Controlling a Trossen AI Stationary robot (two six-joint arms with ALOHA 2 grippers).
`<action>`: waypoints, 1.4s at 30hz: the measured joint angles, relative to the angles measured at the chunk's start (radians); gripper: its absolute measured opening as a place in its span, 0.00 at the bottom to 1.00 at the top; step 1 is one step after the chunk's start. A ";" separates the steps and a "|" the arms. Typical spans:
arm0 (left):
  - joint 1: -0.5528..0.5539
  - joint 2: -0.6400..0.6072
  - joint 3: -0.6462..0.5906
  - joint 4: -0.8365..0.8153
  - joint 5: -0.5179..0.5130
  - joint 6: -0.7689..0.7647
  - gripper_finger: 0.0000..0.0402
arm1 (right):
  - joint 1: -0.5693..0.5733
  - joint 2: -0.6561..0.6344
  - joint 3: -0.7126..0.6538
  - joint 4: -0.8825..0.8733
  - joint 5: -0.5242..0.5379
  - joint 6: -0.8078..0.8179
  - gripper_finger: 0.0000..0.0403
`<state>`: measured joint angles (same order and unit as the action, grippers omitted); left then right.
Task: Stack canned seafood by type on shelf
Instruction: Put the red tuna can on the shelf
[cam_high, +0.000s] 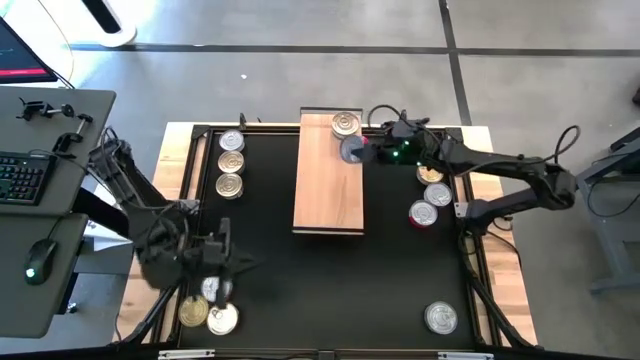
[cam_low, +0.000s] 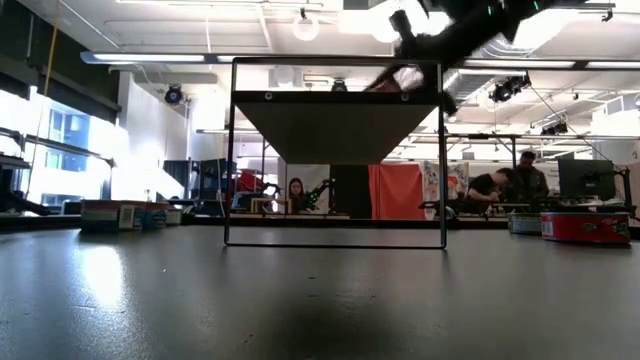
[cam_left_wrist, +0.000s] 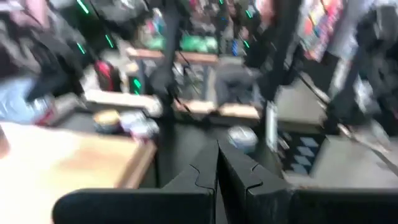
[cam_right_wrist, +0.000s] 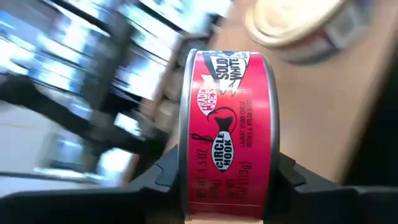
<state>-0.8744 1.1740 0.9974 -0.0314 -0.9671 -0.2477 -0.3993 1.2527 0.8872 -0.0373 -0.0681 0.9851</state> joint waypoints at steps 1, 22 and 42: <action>0.031 0.000 0.000 0.047 0.012 0.038 0.00 | -0.016 -0.002 -0.041 0.109 -0.033 0.027 0.29; 0.452 -0.029 0.000 0.209 0.274 0.075 0.00 | -0.091 0.011 -0.197 0.313 -0.045 0.137 0.38; 0.509 -0.120 0.001 0.068 0.419 0.091 0.00 | -0.065 0.094 -0.195 0.340 0.013 0.193 0.39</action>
<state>-0.3650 1.0541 0.9982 0.0362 -0.5484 -0.1571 -0.4641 1.3464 0.6926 0.3024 -0.0555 1.1782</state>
